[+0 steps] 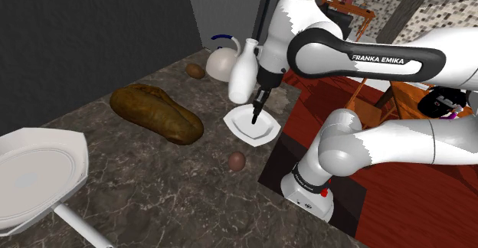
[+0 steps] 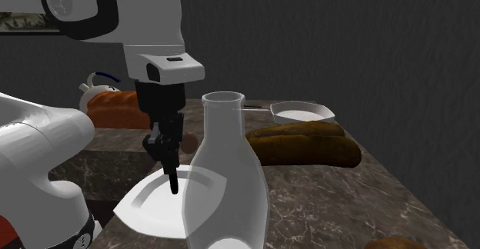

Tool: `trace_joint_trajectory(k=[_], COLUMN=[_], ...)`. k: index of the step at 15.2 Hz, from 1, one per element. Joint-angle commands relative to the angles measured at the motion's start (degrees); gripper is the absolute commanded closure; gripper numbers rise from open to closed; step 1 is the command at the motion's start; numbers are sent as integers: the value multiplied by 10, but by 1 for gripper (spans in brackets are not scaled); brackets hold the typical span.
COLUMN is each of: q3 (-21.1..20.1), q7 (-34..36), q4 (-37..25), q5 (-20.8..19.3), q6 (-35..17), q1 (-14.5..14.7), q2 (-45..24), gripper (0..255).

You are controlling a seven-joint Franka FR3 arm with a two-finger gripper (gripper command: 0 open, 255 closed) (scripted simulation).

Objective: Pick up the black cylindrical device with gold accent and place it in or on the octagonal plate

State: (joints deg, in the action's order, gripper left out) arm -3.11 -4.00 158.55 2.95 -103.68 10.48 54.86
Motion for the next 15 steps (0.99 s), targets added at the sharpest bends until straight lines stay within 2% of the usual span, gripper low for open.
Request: trace_joint_trajectory(k=[1,5,6,11,15], q3=[0,0,0,0,4], q7=[0,0,0,0,0], q4=[3,3,3,3,-72], q5=[0,0,0,0,-4], q6=[-3,-3,-3,-3,68], q1=[0,0,0,0,-2], q2=[0,0,0,0,-4], gripper=[255,255,0,0,0])
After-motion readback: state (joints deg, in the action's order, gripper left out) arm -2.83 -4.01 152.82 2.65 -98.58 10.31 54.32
